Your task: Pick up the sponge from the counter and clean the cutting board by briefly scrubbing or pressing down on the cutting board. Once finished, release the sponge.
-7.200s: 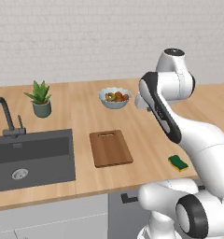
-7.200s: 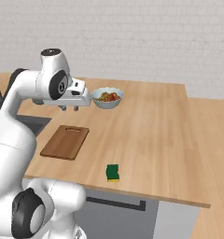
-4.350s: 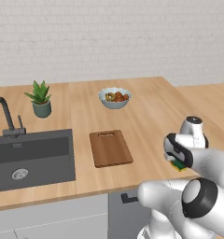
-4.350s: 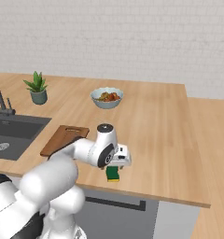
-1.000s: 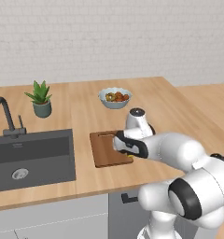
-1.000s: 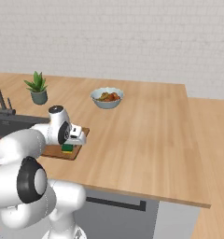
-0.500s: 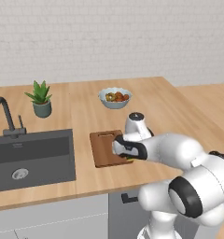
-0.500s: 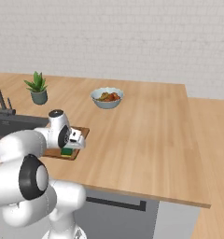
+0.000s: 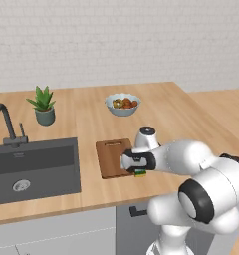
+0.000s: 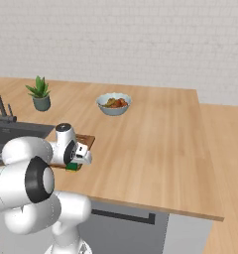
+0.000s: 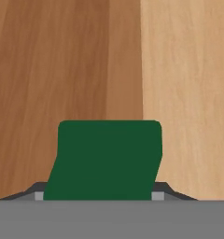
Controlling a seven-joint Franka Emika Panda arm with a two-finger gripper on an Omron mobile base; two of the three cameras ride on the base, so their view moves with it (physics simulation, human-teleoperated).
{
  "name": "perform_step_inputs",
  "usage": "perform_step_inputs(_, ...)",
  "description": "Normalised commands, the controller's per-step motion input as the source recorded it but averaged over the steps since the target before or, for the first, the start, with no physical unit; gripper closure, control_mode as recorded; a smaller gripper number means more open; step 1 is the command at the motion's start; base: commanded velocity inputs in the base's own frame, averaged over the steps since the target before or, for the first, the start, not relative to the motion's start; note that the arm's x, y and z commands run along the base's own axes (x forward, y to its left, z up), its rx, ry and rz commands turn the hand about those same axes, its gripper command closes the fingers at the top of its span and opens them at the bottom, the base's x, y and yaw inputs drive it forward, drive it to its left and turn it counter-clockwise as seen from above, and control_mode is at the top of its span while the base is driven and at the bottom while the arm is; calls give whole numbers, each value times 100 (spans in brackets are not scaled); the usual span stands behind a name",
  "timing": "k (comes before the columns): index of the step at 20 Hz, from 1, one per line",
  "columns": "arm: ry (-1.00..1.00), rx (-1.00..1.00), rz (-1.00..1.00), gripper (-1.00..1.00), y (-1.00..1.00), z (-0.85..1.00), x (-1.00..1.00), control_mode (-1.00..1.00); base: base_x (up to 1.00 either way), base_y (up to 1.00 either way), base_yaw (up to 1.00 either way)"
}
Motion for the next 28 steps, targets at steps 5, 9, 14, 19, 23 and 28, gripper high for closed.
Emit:
perform_step_inputs(5, 0, 0, -2, 100, 0, -13, 9, -100, 0, 0, 0)
perform_step_inputs(9, 0, 0, -1, 100, 0, -2, 22, -100, 0, 0, 0)
perform_step_inputs(14, 0, 0, 0, 100, 0, 0, 24, -100, 0, 0, 0)
perform_step_inputs(19, 0, 0, 0, 100, 0, 0, 25, -100, 0, 0, 0)
perform_step_inputs(23, 0, 0, 0, 100, 0, 0, 29, -100, 0, 0, 0)
perform_step_inputs(28, 0, 0, 0, 100, 0, 0, 49, -100, 0, 0, 0)
